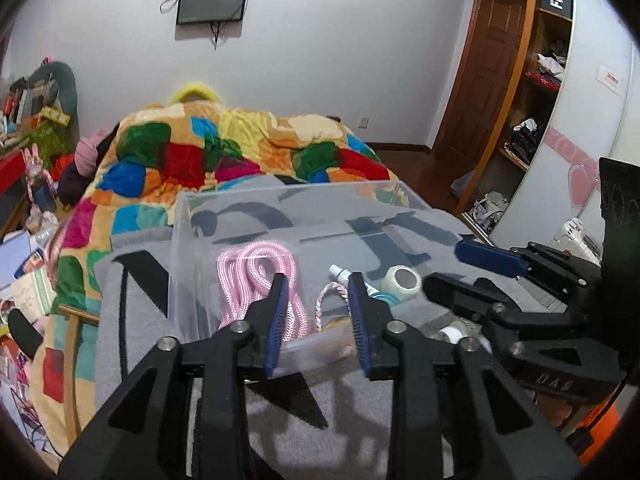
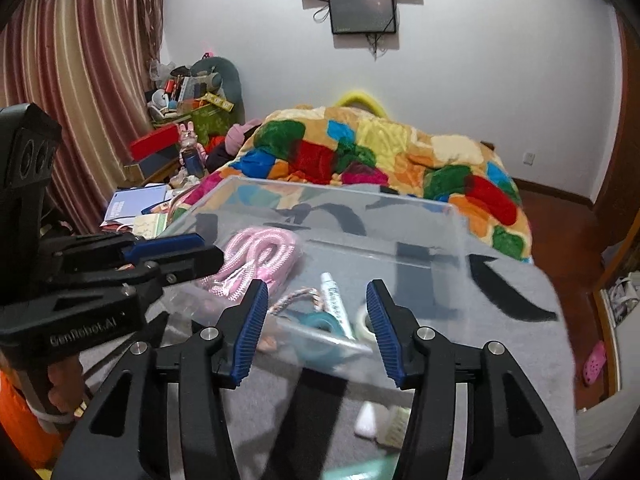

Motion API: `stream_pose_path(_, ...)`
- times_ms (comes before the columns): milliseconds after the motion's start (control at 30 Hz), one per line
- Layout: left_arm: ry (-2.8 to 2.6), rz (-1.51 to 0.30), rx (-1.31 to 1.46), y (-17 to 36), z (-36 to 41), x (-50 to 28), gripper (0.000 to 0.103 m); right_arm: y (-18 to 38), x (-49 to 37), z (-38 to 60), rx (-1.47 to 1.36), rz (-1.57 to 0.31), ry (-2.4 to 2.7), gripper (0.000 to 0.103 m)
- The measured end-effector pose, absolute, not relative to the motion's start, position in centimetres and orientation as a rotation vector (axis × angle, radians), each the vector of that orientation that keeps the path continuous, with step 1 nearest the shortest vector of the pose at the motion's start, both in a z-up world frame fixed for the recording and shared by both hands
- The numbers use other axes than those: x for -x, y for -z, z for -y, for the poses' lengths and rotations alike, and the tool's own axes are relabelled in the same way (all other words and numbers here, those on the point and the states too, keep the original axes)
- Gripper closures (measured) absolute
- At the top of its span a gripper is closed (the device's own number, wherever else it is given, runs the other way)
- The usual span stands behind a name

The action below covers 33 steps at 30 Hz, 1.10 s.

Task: Organize objects
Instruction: 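Drop eraser into box with left tool while right tool drops teal tape in, then grasp mint-green tube with left tool while right tool grasps white pill bottle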

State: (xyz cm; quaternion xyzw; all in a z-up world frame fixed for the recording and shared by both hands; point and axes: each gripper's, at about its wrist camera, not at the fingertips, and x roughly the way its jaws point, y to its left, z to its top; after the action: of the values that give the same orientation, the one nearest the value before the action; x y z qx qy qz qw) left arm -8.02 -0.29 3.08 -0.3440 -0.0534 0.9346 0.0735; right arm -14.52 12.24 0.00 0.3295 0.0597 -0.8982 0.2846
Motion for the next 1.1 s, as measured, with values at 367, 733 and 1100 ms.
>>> stream_pose_path(367, -2.669, 0.106, 1.082, -1.2, -3.2, 5.5, 0.057, 1.2, 12.7, -19.0, -0.955, -0.156, 2.506, 0.048)
stream_pose_path(733, -2.405, -0.008, 1.262, 3.9, -11.1, 6.6, 0.057, 5.0, 12.5, -23.4, -1.107, -0.091, 2.514, 0.048)
stream_pose_path(1100, -2.393, -0.079, 1.213, 4.6, -12.2, 5.8, 0.08, 4.8, 12.4, -23.5, -1.106, -0.046, 2.488, 0.048)
